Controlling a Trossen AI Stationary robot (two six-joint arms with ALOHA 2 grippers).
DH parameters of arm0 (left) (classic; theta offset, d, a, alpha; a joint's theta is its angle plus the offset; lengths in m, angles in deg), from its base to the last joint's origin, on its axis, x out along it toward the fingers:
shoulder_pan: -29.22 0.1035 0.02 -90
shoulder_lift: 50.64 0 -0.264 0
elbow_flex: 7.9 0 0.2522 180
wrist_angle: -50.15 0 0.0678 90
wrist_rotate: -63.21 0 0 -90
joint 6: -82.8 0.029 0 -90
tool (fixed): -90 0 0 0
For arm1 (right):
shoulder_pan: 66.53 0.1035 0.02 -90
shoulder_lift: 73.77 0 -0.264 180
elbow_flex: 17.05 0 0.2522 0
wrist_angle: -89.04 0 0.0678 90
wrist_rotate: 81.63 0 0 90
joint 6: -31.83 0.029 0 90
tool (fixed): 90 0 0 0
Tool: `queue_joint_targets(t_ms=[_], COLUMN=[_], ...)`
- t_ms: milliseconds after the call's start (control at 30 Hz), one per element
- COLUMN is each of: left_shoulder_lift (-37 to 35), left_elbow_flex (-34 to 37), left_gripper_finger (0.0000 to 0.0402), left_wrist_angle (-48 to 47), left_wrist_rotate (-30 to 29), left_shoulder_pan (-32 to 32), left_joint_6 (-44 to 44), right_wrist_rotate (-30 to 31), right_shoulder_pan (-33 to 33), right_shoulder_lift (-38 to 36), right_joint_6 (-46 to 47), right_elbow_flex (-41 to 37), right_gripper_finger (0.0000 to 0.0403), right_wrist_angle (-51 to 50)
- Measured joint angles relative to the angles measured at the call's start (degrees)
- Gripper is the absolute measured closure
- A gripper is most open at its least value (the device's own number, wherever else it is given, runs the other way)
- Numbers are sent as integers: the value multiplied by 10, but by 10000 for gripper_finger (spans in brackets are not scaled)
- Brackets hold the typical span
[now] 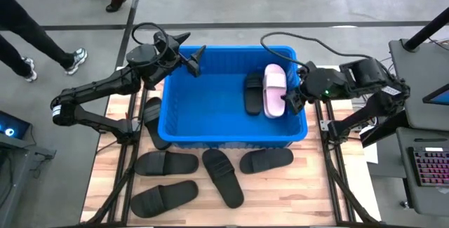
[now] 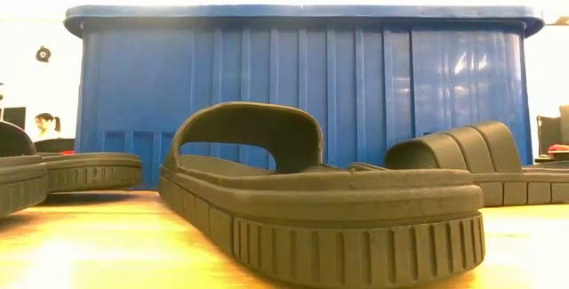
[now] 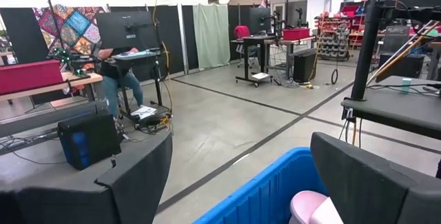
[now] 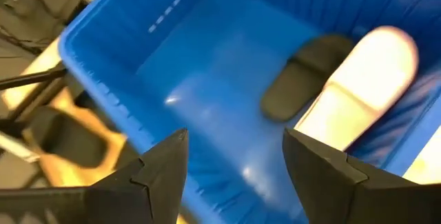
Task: Pick and place slides into bin
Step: Stack the black slide on top of black slide into the blue bin
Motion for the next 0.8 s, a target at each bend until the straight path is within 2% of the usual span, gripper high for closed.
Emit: queue_joint_targets(t_ms=[367,567,800], left_shoulder_lift=[0,0,0], left_elbow_flex=[0,0,0], left_gripper_finger=[72,72,72], left_wrist_angle=[0,0,0], left_wrist_rotate=[0,0,0], left_shoulder_pan=[0,0,0], left_joint_6=[0,-2,-5], right_wrist_rotate=[-3,70,129], right_shoulder_pan=[147,224,306], right_shoulder_lift=[-22,-54,-111], right_joint_6=[160,225,293], right_elbow_flex=[-64,-129,-259], right_gripper_finger=[179,188,197], right_wrist_angle=[-1,31,170])
